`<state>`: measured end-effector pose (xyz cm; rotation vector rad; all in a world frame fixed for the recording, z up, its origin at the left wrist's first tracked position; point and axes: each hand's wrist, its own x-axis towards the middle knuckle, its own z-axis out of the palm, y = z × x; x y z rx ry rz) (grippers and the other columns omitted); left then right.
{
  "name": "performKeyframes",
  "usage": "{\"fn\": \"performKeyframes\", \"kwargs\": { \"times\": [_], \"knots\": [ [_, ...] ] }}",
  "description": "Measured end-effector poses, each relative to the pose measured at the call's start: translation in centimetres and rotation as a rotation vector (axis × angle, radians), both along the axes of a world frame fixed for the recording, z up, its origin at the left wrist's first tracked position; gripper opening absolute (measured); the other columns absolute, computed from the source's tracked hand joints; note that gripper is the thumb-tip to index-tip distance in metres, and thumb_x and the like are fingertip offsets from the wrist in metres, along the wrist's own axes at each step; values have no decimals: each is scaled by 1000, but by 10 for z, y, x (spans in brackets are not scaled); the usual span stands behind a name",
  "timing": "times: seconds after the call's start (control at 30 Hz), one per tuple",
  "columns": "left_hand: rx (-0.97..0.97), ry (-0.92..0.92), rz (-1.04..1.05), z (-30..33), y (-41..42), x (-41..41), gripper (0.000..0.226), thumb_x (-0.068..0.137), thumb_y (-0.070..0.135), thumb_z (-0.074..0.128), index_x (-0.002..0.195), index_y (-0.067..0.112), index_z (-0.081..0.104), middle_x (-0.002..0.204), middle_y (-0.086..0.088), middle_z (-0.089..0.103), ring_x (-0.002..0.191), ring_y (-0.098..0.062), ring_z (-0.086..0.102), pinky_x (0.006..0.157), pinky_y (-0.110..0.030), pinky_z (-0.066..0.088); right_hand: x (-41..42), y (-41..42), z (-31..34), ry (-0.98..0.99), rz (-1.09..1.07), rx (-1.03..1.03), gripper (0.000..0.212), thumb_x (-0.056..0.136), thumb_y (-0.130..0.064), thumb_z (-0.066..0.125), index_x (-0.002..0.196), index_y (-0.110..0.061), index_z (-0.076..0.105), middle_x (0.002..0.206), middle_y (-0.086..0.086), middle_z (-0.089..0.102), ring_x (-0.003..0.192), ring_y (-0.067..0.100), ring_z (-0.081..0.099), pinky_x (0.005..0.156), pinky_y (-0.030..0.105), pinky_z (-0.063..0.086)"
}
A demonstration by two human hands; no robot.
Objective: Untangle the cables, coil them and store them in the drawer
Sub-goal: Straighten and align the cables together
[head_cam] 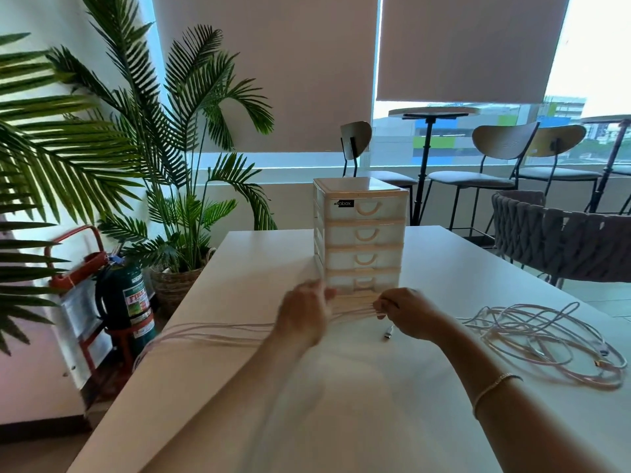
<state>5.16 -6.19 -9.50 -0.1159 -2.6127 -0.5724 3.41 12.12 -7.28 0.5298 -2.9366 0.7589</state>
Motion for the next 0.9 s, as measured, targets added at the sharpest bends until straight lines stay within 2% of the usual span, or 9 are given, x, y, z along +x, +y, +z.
{"fn": "performKeyframes", "kwargs": {
  "times": [0.1,0.2,0.37,0.53,0.67,0.73,0.8,0.83,0.9],
  "knots": [
    [37,-114,-140,0,36,1,29,98,26,37,115,13,57,113,-14,64,106,-30,58,89,-33,43,3,1,0,28,21,18,29,96,-17,40,91,-7,68,93,10,64,81,18,50,70,24,35],
    [95,-233,-229,-3,44,2,28,99,21,34,110,8,57,112,-15,64,105,-30,57,85,-31,42,4,4,1,40,44,17,26,96,-16,41,88,-12,65,88,8,63,82,22,54,71,26,40],
    [130,-163,-252,-13,33,5,24,99,20,36,101,8,57,102,-15,66,95,-31,60,78,-31,42,10,3,6,-80,128,-85,7,91,-16,53,84,-18,52,66,-4,57,59,8,54,55,19,44],
    [205,-87,-216,-20,29,6,18,96,14,42,99,8,59,99,-9,68,96,-27,62,82,-26,43,2,21,6,-85,68,-6,25,86,-5,48,68,-22,48,59,-5,60,43,9,51,42,15,40],
    [251,-77,-184,-22,18,3,20,94,6,43,103,6,61,103,-8,67,98,-22,61,76,-14,34,-2,65,16,-130,-149,55,30,85,-2,45,61,-18,54,56,-2,58,42,9,49,40,13,39],
    [254,-73,-185,-22,17,4,21,94,5,42,103,5,61,103,-9,67,98,-22,61,75,-14,34,-9,92,21,-148,-289,224,20,89,-9,46,80,-14,63,68,-4,55,59,9,53,56,11,48],
    [264,-63,-174,-22,18,3,22,94,4,42,104,5,61,103,-9,67,98,-23,61,76,-15,35,-17,112,25,-131,-390,499,17,89,-20,48,93,-13,64,81,-4,54,79,14,55,85,32,52],
    [266,-58,-168,-23,18,3,22,94,3,42,104,5,61,103,-9,67,98,-23,61,76,-15,35,-17,114,27,-143,-412,562,18,89,-22,49,93,-11,63,87,-2,57,85,16,56,91,39,50],
    [260,-56,-167,-23,18,4,22,93,2,42,103,4,61,103,-10,67,98,-23,61,77,-15,36,-10,103,31,-113,-342,483,22,91,-20,50,105,-11,65,105,1,60,99,21,57,95,36,46]
  ]
}}
